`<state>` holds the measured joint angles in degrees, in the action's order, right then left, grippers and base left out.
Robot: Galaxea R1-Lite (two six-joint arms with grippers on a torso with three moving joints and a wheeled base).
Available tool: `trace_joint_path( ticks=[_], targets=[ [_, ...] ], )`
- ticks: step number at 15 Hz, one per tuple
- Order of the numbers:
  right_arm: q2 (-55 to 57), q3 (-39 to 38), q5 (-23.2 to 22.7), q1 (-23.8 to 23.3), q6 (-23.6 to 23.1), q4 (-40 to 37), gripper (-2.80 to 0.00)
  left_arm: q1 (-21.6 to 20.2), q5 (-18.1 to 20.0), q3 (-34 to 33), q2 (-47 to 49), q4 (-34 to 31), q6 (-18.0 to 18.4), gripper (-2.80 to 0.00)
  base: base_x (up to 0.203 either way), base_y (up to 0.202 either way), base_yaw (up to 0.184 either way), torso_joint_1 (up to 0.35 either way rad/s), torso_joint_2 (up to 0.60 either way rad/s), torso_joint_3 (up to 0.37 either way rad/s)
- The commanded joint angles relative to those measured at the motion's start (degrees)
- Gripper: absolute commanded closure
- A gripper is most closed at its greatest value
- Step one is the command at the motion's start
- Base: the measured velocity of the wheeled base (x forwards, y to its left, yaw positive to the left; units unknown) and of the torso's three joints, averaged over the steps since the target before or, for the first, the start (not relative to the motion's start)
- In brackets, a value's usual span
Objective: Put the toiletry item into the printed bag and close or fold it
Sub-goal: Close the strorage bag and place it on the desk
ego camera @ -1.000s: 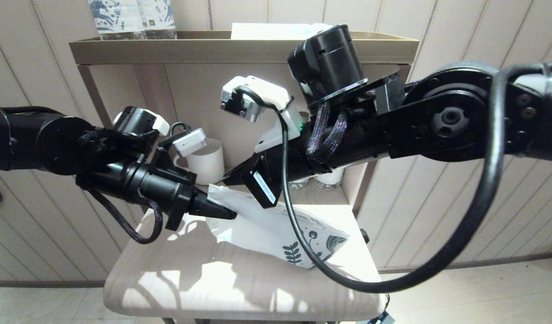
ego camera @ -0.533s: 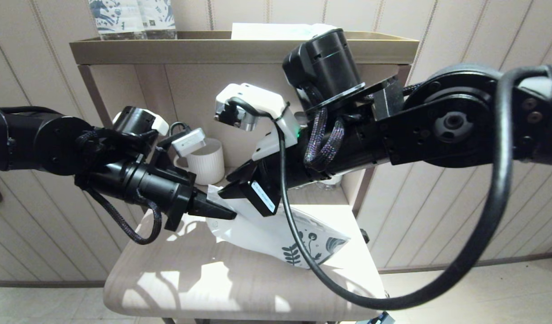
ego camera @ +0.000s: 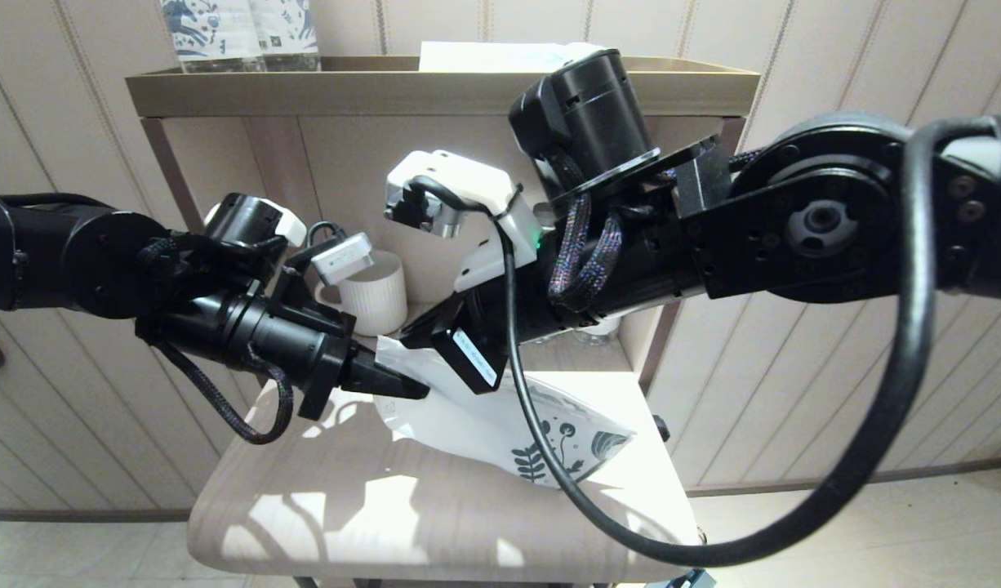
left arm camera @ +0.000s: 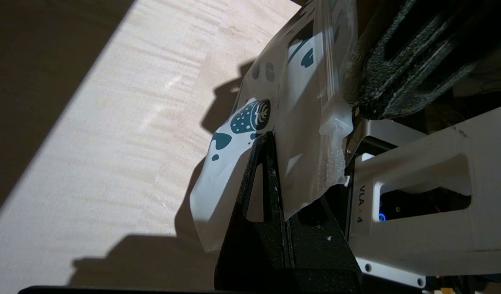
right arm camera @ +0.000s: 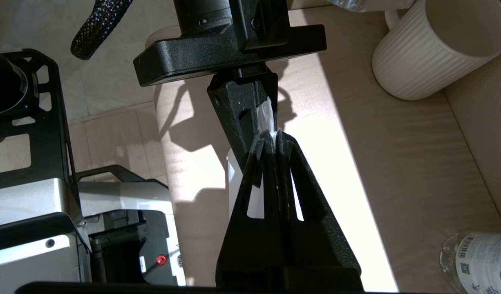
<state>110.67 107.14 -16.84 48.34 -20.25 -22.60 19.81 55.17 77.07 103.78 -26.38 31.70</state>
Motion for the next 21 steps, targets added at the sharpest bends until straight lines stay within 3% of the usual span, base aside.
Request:
trace_joint_path(
  ticks=[1,14,15,21],
  targets=[
    [0.08,0.06,-0.21,-0.26,0.00,0.01,0.00,-0.01,0.28,0.10,0.11,-0.16,0.21,0.00,0.000,0.000,0.000,0.000,0.00,0.000],
    [-1.34,-0.69,0.26,-0.35,0.54,-2.25,0.00,-0.02,0.46,-0.08,-0.42,-0.16,0.21,0.00,0.000,0.000,0.000,0.000,0.00,0.000],
    [-1.82,-1.67,0.82,-0.25,0.16,-1.83,-2.80,-0.03,0.46,-0.08,-0.42,-0.16,0.21,0.00,0.000,0.000,0.000,0.000,0.00,0.000],
    [-2.02,-0.53,0.93,0.09,-0.14,-1.64,-2.80,-0.03,0.46,-0.08,-0.42,-0.16,0.21,0.00,0.000,0.000,0.000,0.000,0.00,0.000]
  ],
)
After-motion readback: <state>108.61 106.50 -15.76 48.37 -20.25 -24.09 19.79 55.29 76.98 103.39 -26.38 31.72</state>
